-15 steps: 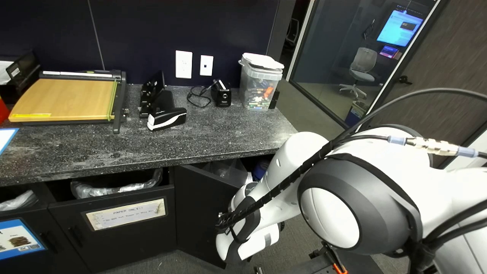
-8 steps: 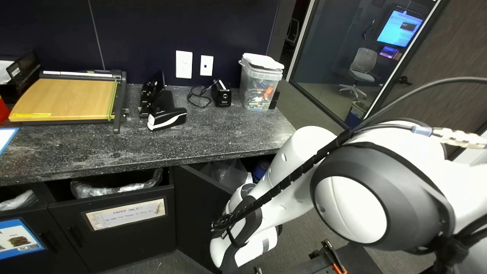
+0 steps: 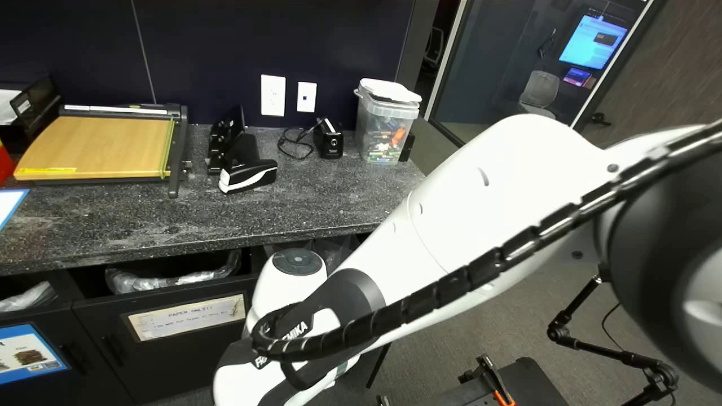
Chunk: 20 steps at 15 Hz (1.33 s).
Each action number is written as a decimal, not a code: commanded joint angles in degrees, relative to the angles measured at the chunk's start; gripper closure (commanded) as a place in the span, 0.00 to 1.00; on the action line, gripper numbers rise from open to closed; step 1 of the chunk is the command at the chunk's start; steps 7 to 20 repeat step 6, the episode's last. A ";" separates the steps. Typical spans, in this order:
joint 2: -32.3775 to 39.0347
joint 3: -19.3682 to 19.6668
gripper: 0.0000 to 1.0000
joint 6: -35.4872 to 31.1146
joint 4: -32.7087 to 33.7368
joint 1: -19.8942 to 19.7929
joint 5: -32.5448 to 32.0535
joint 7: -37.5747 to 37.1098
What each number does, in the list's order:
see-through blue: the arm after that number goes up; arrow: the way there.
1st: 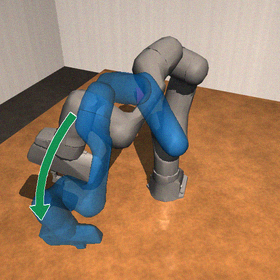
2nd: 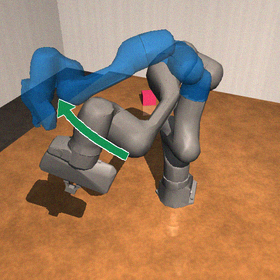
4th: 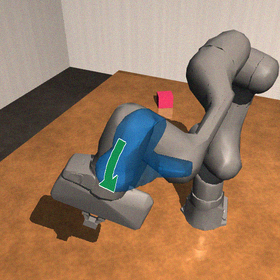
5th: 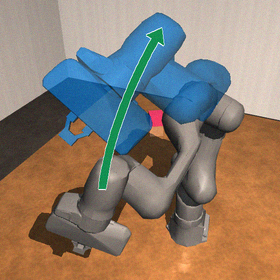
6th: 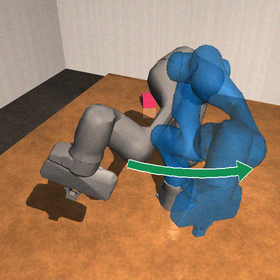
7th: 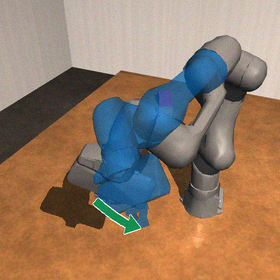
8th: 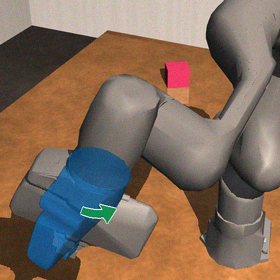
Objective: Open the left bottom cabinet door
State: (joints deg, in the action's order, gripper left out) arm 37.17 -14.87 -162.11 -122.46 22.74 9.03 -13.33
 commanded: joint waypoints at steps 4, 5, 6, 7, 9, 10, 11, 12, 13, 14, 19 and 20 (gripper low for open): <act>-6.62 -2.65 0.00 18.38 0.89 3.06 0.89 -6.13; -7.70 -2.99 0.00 21.64 1.42 3.50 1.04 -7.22; -8.42 -3.15 0.00 23.18 1.67 3.73 1.16 -7.75; -8.42 -3.15 0.00 23.18 1.67 3.73 1.16 -7.75; -8.42 -3.15 0.00 23.18 1.67 3.73 1.16 -7.75; -8.42 -3.15 0.00 23.18 1.67 3.73 1.16 -7.75; -8.42 -3.15 0.00 23.18 1.67 3.73 1.16 -7.75; -8.42 -3.15 0.00 23.18 1.67 3.73 1.16 -7.75; -8.42 -3.15 0.00 23.18 1.67 3.73 1.16 -7.75; -8.42 -3.15 0.00 23.18 1.67 3.73 1.16 -7.75; -8.42 -3.15 0.00 23.18 1.67 3.73 1.16 -7.75; -8.42 -3.15 0.00 23.18 1.67 3.73 1.16 -7.75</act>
